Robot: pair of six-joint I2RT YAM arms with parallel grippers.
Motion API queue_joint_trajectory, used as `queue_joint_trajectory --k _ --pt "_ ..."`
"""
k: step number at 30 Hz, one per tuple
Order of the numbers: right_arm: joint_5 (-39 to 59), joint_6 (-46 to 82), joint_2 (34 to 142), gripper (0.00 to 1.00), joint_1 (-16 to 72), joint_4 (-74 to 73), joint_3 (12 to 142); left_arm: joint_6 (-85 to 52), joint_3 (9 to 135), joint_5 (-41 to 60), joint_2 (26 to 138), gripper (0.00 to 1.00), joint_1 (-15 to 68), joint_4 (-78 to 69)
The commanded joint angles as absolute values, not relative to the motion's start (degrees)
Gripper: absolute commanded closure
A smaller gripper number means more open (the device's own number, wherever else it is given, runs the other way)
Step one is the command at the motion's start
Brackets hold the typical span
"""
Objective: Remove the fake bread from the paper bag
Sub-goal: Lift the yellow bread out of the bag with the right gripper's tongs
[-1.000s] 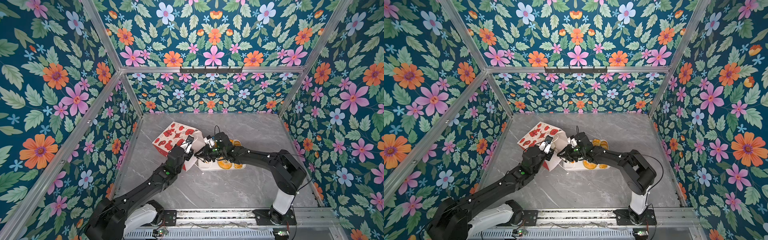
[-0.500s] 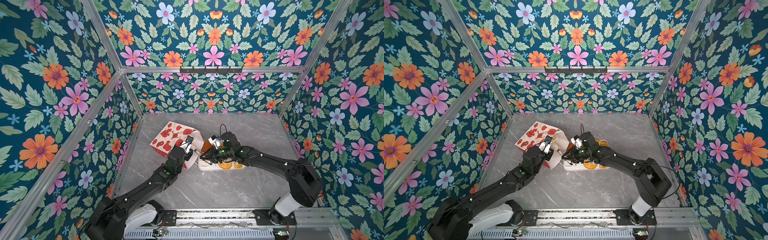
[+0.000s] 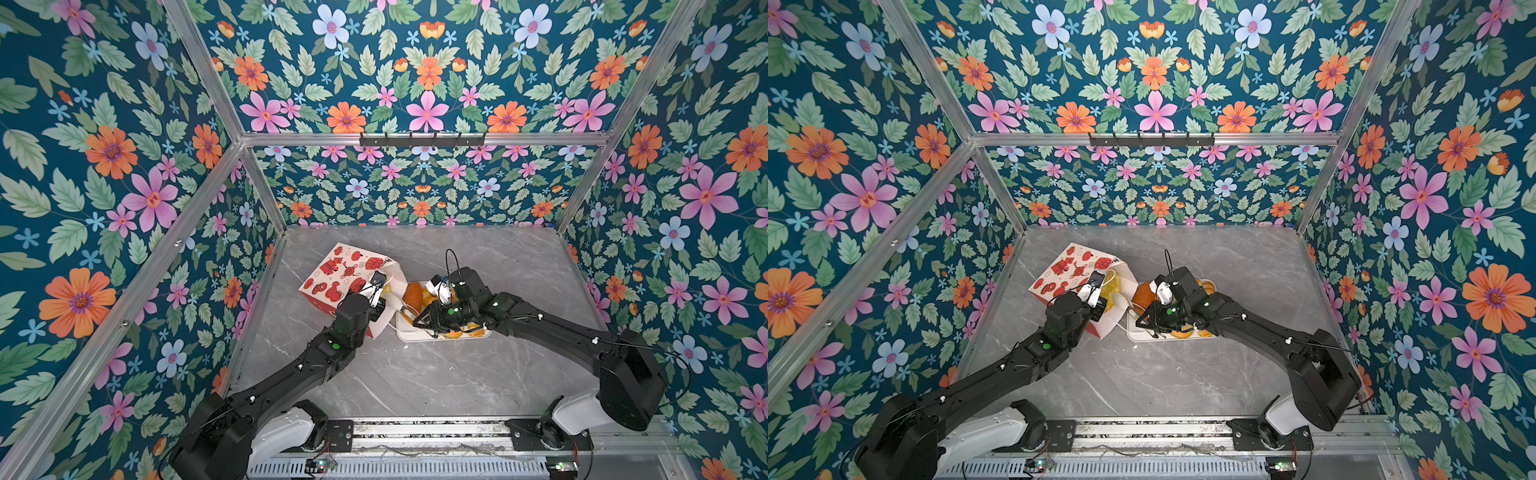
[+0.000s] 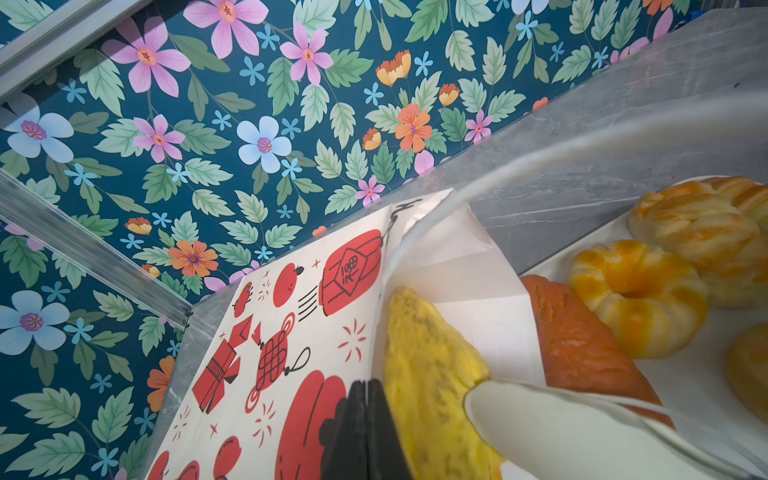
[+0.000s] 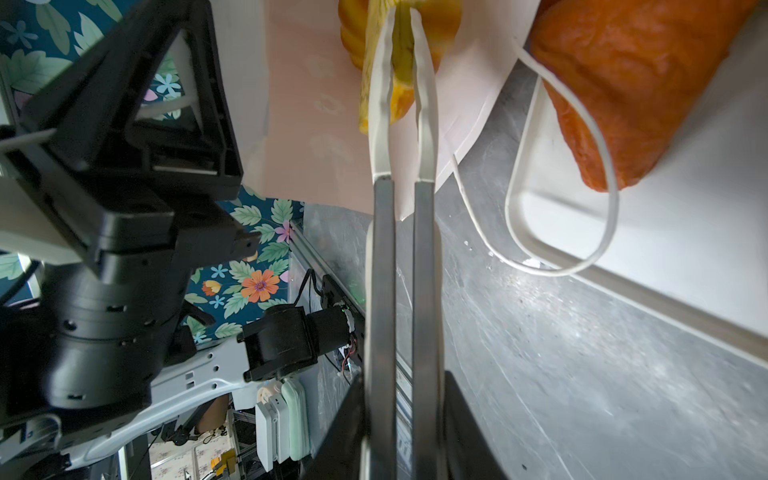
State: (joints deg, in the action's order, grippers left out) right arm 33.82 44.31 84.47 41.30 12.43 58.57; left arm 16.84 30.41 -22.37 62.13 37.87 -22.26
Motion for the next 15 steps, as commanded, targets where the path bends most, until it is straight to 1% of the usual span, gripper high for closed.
queue_joint_trajectory --k 1,15 --pt "33.01 41.41 82.12 0.96 41.10 13.57 57.63 17.14 30.50 -23.78 62.29 1.00 37.79 -23.97" --pt "31.94 39.27 71.41 0.97 39.18 19.40 53.64 16.60 31.19 -27.35 64.83 1.00 37.79 -25.75"
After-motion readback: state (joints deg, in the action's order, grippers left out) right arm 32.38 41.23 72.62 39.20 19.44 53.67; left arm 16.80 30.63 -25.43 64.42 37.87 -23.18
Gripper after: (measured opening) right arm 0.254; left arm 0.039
